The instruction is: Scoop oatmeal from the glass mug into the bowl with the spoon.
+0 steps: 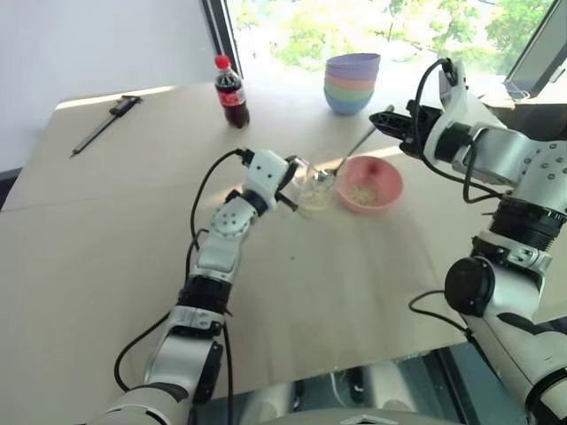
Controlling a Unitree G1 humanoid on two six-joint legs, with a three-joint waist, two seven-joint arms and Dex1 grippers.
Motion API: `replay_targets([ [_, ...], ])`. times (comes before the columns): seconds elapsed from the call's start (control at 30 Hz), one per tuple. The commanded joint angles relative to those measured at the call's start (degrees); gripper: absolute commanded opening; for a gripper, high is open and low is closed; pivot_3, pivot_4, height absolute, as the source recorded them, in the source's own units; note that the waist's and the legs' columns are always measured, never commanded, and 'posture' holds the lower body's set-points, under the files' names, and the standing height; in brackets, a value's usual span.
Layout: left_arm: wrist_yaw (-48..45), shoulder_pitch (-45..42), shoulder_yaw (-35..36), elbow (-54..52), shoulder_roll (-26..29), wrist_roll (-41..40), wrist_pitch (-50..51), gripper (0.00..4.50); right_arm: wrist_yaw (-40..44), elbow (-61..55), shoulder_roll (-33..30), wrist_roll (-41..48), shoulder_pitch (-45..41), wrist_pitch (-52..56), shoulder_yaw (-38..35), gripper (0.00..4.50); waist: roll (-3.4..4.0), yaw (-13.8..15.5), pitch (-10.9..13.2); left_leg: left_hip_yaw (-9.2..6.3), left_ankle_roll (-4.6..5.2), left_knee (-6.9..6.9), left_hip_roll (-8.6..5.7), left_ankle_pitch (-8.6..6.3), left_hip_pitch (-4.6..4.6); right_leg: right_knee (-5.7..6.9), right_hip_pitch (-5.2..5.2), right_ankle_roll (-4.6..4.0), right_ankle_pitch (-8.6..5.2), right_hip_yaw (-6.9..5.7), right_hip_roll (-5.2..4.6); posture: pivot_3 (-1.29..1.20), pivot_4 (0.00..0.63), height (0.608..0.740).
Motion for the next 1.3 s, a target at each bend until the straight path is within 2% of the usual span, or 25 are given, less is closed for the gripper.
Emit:
replay_targets([
  [0.03, 0.24, -0.07, 0.74, -1.46, 0.11, -0.39, -0.68, 0.07, -3.88, -0.22, 0.58, 1.58, -3.0, 0.87, -4.36, 0.0, 0.0, 0.0, 0.0, 0.01, 0.0, 0.01, 0.0, 0.0, 0.01, 0.04, 0.0, 0.0, 0.0, 0.01, 0.0, 0.0, 0.15, 0.74],
  [0.27, 0.14, 0.7, 1.04, -1.67, 0.48, -0.51, -0.89, 0.07, -8.28, 1.22, 1.05, 2.86, -5.3, 2.38, -9.04, 0.0, 0.0, 0.0, 0.0, 0.05, 0.02, 0.05, -0.01, 0.01, 0.03, 0.37, 0.0, 0.0, 0.0, 0.03, 0.08, 0.0, 0.15, 0.74],
  [0.4, 0.19, 0.54, 1.16, -1.7, 0.52, -0.54, -0.73, 0.07, -1.86, -5.03, -1.92, 0.94, -1.87, 2.09, 2.95, 0.0, 0.01, -0.08, -0.01, 0.1, 0.04, 0.06, -0.01, 0.02, 0.04, 0.42, 0.0, 0.0, 0.0, 0.07, 0.14, 0.0, 0.15, 0.74],
  [0.5, 0.25, 0.14, 1.0, -1.87, 0.31, -0.49, -0.49, 0.07, 0.11, -6.76, -0.68, 0.51, -0.96, 0.3, 7.02, 0.0, 0.0, -0.18, -0.01, 0.12, 0.04, 0.06, 0.0, 0.02, 0.07, 0.45, 0.0, 0.0, 0.0, 0.09, 0.15, 0.0, 0.15, 0.74],
  [0.57, 0.12, -0.15, 0.74, -1.8, 0.26, -0.32, -0.62, 0.07, 2.92, -7.88, -1.37, -1.87, 0.07, -3.26, 12.25, 0.0, 0.0, -0.17, -0.01, 0.13, 0.05, 0.09, -0.01, 0.02, 0.07, 0.46, -0.01, 0.0, 0.0, 0.1, 0.15, 0.0, 0.15, 0.74],
  [0.77, 0.28, -0.25, 0.69, -2.16, 0.27, -0.18, -0.47, 0.07, 7.14, -7.5, -0.58, -5.47, 1.65, -9.76, 18.81, 0.0, 0.0, -0.17, -0.01, 0.11, 0.04, 0.12, -0.02, 0.03, 0.08, 0.45, -0.01, 0.0, 0.0, 0.08, 0.17, 0.0, 0.15, 0.74],
  [1.07, 0.72, 0.2, 1.05, -2.98, 0.45, -0.25, 0.03, 0.07, 17.55, -11.25, -5.35, -14.98, 6.58, -19.51, 34.93, 0.0, 0.01, -0.16, -0.01, 0.08, 0.04, 0.12, -0.05, 0.03, 0.07, 0.23, -0.01, 0.0, 0.0, 0.06, 0.16, 0.0, 0.15, 0.74],
  [1.2, 0.77, 0.2, 1.06, -3.03, 0.48, -0.24, 0.15, 0.07, 17.95, -10.69, -3.4, -14.42, 7.07, -19.19, 33.99, 0.0, 0.0, -0.14, -0.01, 0.06, 0.02, 0.14, -0.04, 0.04, 0.08, 0.25, -0.01, 0.0, 0.0, 0.06, 0.16, 0.0, 0.15, 0.74],
  [1.3, 0.83, 0.22, 1.11, -3.02, 0.62, -0.28, 0.21, 0.07, 14.94, -9.67, 0.54, -10.74, 6.48, -14.95, 28.32, 0.0, 0.0, -0.15, -0.01, 0.04, 0.01, 0.17, -0.04, 0.05, 0.08, 0.28, -0.01, 0.0, 0.0, 0.06, 0.15, 0.0, 0.15, 0.74],
])
